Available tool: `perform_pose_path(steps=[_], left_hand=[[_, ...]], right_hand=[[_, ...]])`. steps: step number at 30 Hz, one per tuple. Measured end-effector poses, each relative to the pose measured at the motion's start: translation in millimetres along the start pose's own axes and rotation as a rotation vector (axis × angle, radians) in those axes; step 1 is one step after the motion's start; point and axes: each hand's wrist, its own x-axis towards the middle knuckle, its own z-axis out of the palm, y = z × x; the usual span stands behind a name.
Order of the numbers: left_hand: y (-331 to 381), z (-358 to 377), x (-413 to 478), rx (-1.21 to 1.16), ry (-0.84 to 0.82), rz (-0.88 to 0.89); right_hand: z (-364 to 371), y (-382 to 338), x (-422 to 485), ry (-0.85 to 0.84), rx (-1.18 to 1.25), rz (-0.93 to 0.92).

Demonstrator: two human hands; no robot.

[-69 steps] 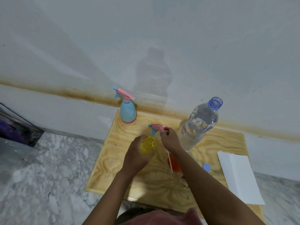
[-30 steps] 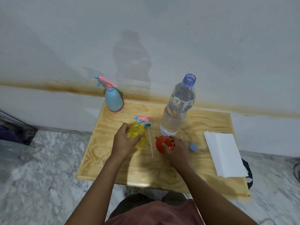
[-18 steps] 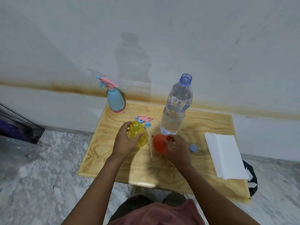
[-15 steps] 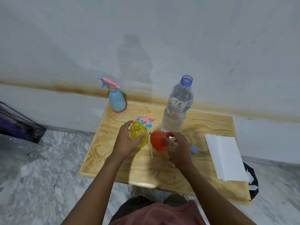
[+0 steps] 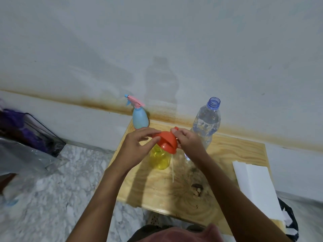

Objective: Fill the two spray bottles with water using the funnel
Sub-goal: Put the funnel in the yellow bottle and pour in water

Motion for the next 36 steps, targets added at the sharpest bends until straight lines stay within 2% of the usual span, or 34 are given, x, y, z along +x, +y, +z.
perform_pose_path(steps=[6, 10, 27, 36], left_hand=[[-1.3, -6.9, 8.4, -0.074, 0.213, -0.169], [-10.2, -6.4, 11.9, -0.039, 0.259, -0.233], [-33.4, 2.9, 25.9, -0.013, 0.237, -0.367], [-37.4, 6.5, 25.2, 0.014, 0.22, -0.388]], right_hand=[[-3.4, -10.3, 3.8, -0.099, 0.104, 0.077], [-8.7, -10.7, 0.1, -0.189, 0.063, 0.035], [8.3, 3.4, 19.4, -0.091, 0.041, 0.097], [9.5, 16.5, 23.4, -0.083, -0.074, 0.096]])
